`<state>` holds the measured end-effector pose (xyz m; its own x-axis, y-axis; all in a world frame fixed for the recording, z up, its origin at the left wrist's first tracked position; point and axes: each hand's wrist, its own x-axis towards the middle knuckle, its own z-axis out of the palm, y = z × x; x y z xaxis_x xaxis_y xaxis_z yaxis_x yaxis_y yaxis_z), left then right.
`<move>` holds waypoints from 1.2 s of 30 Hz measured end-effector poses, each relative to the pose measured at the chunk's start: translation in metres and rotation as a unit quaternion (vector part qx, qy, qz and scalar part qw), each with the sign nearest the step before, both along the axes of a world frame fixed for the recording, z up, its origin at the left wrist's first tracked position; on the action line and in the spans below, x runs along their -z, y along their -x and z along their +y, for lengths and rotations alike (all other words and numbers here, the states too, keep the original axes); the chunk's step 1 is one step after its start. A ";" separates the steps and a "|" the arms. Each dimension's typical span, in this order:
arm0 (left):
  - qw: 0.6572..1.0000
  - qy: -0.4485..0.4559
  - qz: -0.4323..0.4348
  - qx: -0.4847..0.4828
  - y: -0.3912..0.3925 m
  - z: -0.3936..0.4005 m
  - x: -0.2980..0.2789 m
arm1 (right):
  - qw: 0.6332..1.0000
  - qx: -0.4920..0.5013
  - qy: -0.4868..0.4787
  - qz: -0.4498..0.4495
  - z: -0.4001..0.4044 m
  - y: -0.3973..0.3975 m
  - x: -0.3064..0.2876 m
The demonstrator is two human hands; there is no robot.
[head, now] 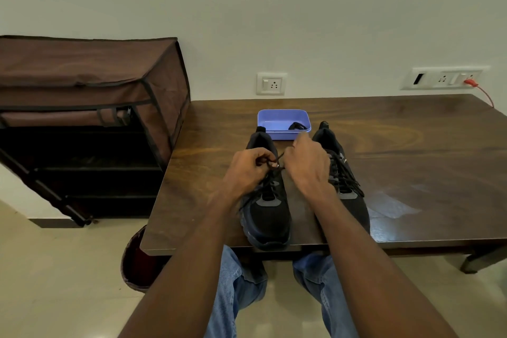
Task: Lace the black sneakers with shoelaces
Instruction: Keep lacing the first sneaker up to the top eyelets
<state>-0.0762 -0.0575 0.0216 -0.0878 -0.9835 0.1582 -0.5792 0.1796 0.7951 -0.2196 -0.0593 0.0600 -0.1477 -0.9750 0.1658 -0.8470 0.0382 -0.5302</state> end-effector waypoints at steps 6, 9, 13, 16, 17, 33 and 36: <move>0.994 0.049 0.003 -0.101 -0.002 0.001 -0.004 | 0.985 -0.145 -0.056 -0.081 -0.016 -0.026 0.016; 0.991 0.056 0.000 -0.123 -0.002 0.003 -0.005 | 0.978 -0.172 -0.100 -0.066 -0.016 -0.027 0.021; 0.987 0.040 -0.004 -0.158 0.002 0.003 -0.009 | 0.987 -0.151 -0.027 -0.056 -0.015 -0.023 0.023; 0.992 -0.025 -0.046 -0.116 0.005 0.000 -0.007 | 0.989 -0.141 0.006 -0.033 -0.012 -0.021 0.024; 0.992 -0.042 -0.061 -0.099 0.006 -0.001 -0.005 | 0.990 -0.137 0.011 -0.026 -0.011 -0.022 0.024; 0.975 -0.101 0.165 -0.109 -0.005 -0.001 -0.012 | 0.960 -0.132 -0.137 -0.207 -0.013 -0.016 0.010; 0.965 -0.085 0.195 -0.151 -0.008 0.001 -0.013 | 0.971 -0.125 -0.084 -0.188 -0.015 -0.007 0.008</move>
